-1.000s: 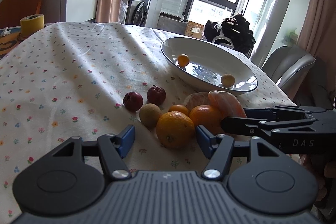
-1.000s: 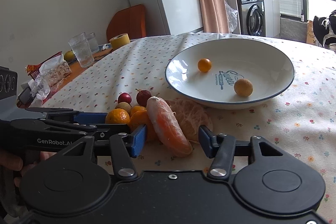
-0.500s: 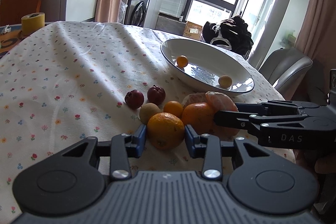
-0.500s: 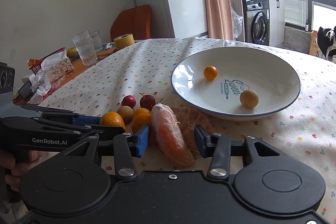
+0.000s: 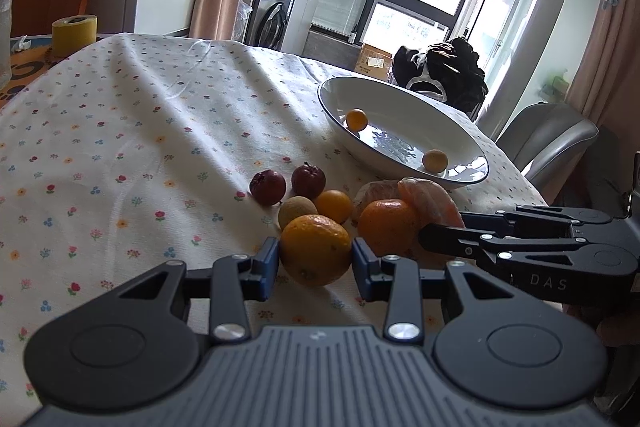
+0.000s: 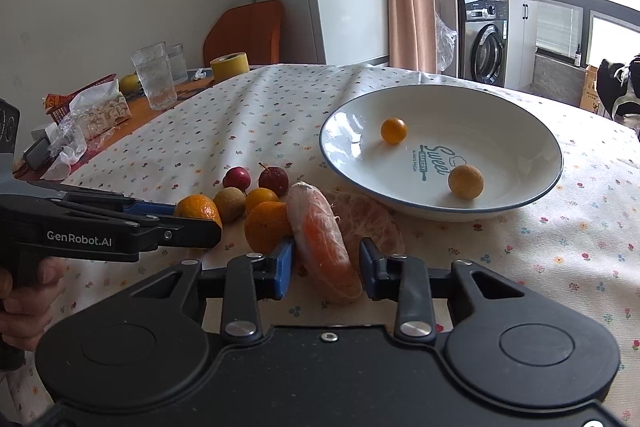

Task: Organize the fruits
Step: 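Grasp large orange with left gripper while right gripper grasps peeled orange piece, then lower large orange into white bowl with left gripper while right drops peeled piece there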

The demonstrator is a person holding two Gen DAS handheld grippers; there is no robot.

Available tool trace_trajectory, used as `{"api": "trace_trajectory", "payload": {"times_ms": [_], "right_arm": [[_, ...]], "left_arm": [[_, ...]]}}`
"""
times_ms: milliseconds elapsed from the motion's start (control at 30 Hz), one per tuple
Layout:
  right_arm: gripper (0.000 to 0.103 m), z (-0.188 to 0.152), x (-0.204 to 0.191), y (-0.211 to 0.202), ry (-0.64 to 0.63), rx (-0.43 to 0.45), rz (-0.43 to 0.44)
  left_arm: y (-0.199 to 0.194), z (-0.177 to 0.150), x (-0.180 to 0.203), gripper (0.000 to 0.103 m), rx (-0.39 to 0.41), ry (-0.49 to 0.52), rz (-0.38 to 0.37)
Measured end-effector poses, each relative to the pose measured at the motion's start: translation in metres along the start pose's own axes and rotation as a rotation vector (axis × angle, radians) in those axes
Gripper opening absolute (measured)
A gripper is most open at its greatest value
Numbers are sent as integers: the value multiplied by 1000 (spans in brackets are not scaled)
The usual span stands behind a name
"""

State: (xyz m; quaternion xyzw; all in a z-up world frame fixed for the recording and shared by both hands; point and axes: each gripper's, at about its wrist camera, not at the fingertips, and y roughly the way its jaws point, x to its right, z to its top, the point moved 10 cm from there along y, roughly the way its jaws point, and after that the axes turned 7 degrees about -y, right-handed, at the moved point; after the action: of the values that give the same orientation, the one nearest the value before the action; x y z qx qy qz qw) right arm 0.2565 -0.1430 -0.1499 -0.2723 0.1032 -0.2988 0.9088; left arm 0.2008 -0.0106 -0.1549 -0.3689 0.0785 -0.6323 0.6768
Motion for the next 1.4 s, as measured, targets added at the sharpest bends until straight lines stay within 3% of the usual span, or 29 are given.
{"api": "trace_trajectory", "payload": {"times_ms": [267,900,1400], "right_arm": [[22,9,-4,-2,-14,31,20],[21,25,-1,-39,11,118,0],[21,40,23,-50,46,171,-38]], "left_arm": [[-4,1,-1,37,16,-5,-4],[-37,21,13,37,99,-8,-10],[-29,38,36,37,125,39,-18]]}}
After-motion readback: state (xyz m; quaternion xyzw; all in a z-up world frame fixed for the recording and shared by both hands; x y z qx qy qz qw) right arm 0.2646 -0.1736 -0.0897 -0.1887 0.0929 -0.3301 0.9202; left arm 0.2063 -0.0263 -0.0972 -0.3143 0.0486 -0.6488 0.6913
